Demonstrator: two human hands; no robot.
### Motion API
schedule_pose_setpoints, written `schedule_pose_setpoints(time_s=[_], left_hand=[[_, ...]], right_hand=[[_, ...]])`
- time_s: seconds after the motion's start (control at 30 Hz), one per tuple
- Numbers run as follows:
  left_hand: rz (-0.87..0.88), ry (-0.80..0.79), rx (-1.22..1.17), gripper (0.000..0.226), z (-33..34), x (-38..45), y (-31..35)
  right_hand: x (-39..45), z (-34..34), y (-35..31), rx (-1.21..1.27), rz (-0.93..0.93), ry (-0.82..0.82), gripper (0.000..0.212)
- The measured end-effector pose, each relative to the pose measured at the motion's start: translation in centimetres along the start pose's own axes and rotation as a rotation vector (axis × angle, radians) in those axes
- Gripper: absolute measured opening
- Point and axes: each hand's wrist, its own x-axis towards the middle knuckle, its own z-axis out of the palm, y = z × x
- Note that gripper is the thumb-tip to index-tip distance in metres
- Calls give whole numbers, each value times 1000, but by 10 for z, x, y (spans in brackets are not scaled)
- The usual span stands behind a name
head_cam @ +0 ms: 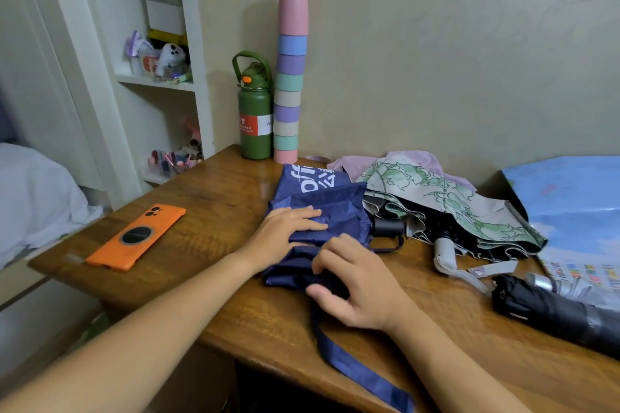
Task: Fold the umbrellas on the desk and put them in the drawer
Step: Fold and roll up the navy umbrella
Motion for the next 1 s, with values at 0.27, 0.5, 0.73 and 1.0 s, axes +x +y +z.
schedule_pose_setpoints(time_s=[0.27, 0.5, 0.73, 1.0], left_hand=[[34, 477, -171, 30, -27, -1, 40], [182, 263, 108, 21, -7, -14, 28], [-185, 254, -183, 19, 3, -8, -1], [-221, 334, -428, 30, -7, -8, 6]], right_hand=[[-2, 17, 38, 84, 294, -18, 7], [-1, 13, 49, 269, 537, 133, 11], [2, 6, 51, 250, 555, 280, 19], [6, 6, 44, 217, 646, 453, 12]])
